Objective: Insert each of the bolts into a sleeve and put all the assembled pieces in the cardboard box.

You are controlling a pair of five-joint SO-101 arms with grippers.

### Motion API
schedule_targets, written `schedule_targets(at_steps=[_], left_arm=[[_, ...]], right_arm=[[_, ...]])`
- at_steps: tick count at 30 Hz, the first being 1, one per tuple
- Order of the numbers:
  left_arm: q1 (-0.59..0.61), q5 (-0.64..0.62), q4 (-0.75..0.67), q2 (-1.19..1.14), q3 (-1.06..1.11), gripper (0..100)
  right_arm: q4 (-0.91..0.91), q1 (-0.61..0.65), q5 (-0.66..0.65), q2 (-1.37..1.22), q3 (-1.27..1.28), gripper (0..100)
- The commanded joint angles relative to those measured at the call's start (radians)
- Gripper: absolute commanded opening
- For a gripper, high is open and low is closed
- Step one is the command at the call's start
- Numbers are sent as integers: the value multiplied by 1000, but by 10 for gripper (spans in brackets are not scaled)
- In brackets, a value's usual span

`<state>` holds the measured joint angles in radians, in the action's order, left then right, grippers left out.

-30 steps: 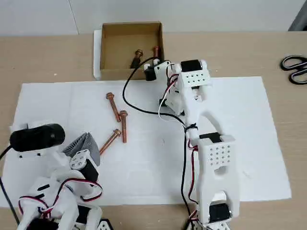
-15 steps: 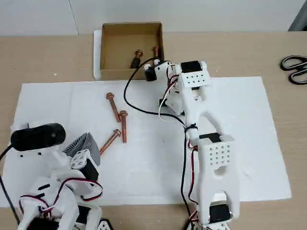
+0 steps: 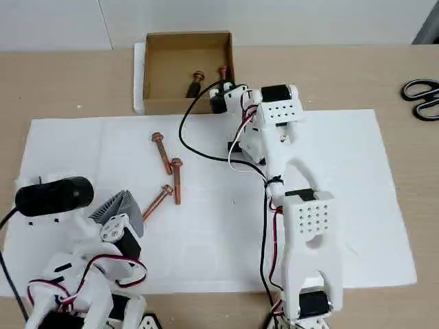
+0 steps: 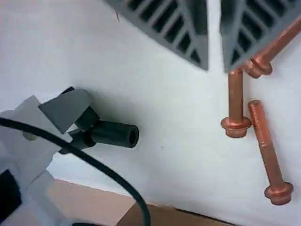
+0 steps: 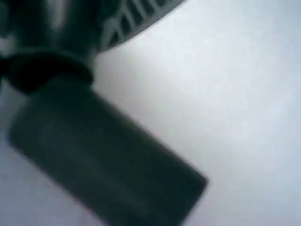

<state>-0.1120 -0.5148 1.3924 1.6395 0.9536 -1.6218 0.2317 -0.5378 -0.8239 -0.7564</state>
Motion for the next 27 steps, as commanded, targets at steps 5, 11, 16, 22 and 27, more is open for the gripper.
schedule_targets(at_steps=[5, 11, 16, 22, 27], left_arm=[[5, -5, -75, -5, 5, 6], [3, -5, -120, -5, 8, 6], [2, 21, -169, -81, -5, 6], [2, 18, -172, -356, -205, 7], [-5, 18, -121, -600, -363, 7]], right_arm=[[-56, 22, 49, 194, -35, 5], [-74, 21, 127, 328, -29, 3], [-74, 31, 167, 493, 178, 3], [-64, 33, 210, 808, 505, 3], [-62, 31, 232, 957, 718, 3]])
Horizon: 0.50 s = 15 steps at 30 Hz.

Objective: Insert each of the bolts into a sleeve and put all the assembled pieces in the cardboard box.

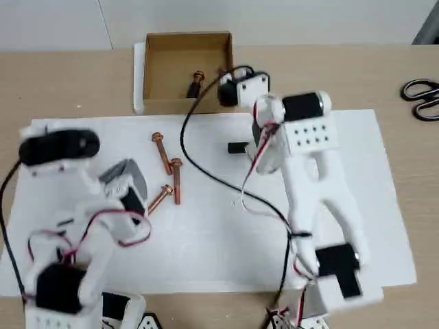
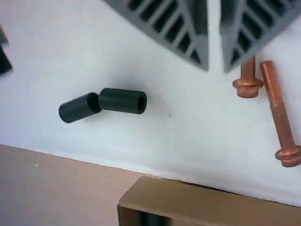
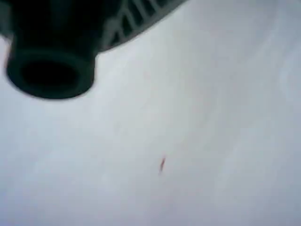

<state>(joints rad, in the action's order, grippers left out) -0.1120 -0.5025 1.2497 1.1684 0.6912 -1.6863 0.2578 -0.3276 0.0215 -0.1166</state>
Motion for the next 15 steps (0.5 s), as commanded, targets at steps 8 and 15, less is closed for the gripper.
schedule_targets(at_steps=[8, 15], left_arm=[[-6, -14, 256, -529, -308, 7], [-6, -51, 428, -784, -473, 7]], right_arm=[[4, 5, 78, 216, 164, 3], [5, 4, 78, 288, 224, 3]])
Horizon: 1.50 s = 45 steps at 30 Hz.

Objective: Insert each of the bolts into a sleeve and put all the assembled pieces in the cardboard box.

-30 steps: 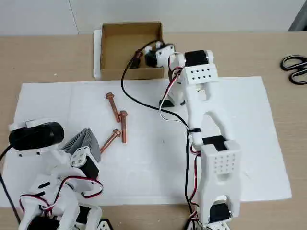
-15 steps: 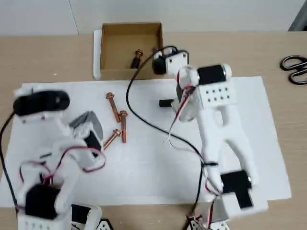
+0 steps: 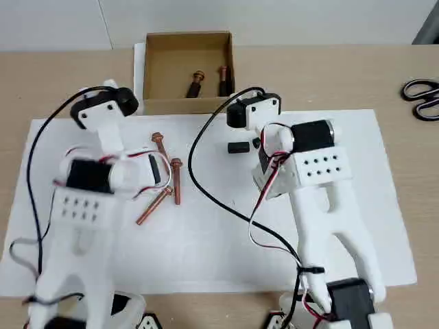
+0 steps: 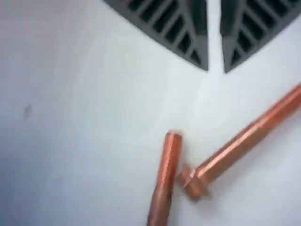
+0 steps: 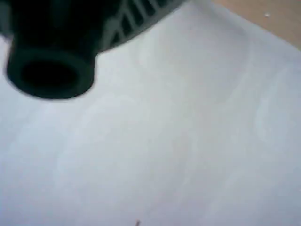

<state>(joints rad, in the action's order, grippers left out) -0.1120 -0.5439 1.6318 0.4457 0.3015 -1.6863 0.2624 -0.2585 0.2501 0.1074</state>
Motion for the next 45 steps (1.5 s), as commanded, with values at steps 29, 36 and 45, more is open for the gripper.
schedule_targets(at_steps=[29, 36, 45], left_arm=[[-176, -9, -213, -423, -113, 6], [-153, -8, -261, -471, -113, 6], [-95, 14, -287, -563, -124, 6]], right_arm=[[-2, -53, 5, 383, 198, 3], [-2, -70, -32, 616, 342, 3], [-2, -182, -69, 711, 405, 3]])
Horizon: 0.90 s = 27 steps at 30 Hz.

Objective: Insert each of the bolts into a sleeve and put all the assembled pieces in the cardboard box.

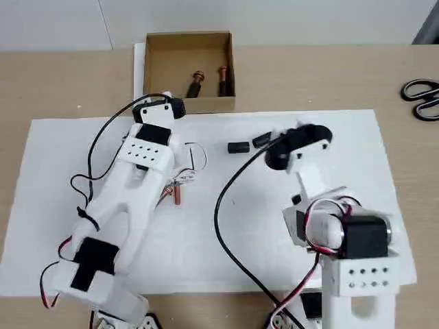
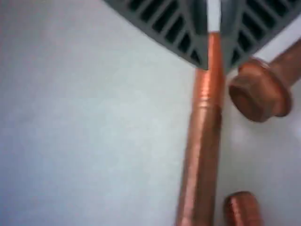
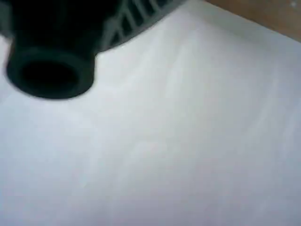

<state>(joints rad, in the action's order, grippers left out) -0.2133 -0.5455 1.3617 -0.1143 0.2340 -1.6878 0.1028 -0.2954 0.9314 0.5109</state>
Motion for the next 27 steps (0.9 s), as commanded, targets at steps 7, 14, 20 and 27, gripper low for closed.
schedule_targets(at_steps=[7, 14, 20, 27], left_arm=[[11, 18, -20, -89, -159, 6], [11, 20, -14, -221, -268, 7], [11, 20, -14, -298, -318, 7], [31, 64, 48, -302, -346, 7]], right_arm=[[-2, -24, -37, 44, 2, 3], [-2, -24, -37, 44, 2, 3], [-2, -25, -37, 44, 2, 3], [-2, -25, -38, 41, 3, 3]])
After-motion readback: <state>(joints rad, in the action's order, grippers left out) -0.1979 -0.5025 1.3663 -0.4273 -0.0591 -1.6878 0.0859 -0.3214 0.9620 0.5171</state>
